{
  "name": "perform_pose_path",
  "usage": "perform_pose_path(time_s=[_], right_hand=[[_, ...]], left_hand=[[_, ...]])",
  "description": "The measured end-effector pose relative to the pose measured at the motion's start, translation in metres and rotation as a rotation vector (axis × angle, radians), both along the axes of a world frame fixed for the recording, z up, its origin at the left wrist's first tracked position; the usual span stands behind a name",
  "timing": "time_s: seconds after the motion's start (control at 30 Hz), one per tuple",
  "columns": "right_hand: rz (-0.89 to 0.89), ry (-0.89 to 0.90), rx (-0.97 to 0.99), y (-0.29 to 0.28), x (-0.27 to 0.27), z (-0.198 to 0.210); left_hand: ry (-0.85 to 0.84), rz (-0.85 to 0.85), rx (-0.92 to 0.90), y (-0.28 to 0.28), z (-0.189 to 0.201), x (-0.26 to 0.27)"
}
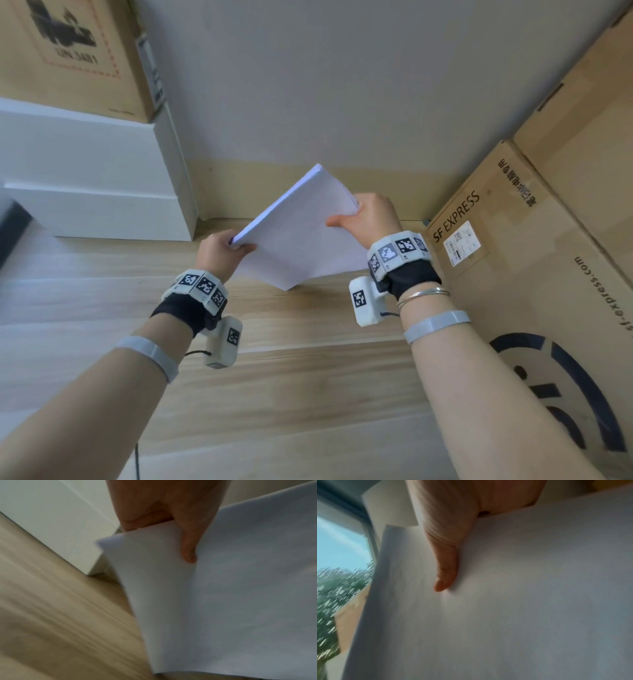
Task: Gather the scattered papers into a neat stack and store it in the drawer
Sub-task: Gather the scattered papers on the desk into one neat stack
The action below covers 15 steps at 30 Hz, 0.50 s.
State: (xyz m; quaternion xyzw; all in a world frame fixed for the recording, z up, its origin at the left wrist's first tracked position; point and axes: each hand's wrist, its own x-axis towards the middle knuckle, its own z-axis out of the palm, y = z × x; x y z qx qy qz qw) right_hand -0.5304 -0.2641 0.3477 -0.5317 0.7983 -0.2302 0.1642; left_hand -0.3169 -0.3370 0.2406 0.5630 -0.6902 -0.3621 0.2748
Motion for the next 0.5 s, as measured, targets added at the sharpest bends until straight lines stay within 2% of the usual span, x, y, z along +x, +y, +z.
perform_pose_path(time_s=[0.07, 0.13, 0.17, 0.23, 0.27, 0.3, 0.37, 0.43, 0.5], right_hand=[[-0.078, -0.136, -0.038, 0.008, -0.009, -0.004], [-0.151, -0.258, -0.053, 0.017, -0.017, -0.011], [-0.183, -0.312, -0.054, 0.022, -0.020, -0.017], [-0.229, -0.429, -0.069, 0.031, -0.024, -0.031], [-0.242, -0.477, -0.082, 0.035, -0.025, -0.039], [-0.248, -0.509, -0.085, 0.038, -0.026, -0.047], [-0.269, -0.571, -0.079, 0.043, -0.026, -0.064], [-0.280, -0.632, -0.062, 0.046, -0.024, -0.078], [-0.305, -0.649, -0.034, 0.048, -0.021, -0.092]], left_hand=[[0.030, 0.036, 0.015, -0.004, -0.011, 0.018], [0.174, 0.098, 0.114, -0.003, -0.024, 0.034], [0.280, 0.126, 0.186, -0.003, -0.031, 0.041], [0.627, 0.130, 0.397, 0.001, -0.044, 0.048], [0.753, 0.076, 0.513, 0.006, -0.048, 0.049], [0.796, -0.002, 0.609, 0.009, -0.052, 0.048], [0.701, -0.093, 0.690, 0.017, -0.059, 0.040], [0.628, -0.037, 0.676, 0.016, -0.072, 0.037], [0.491, 0.062, 0.586, 0.016, -0.074, 0.033]])
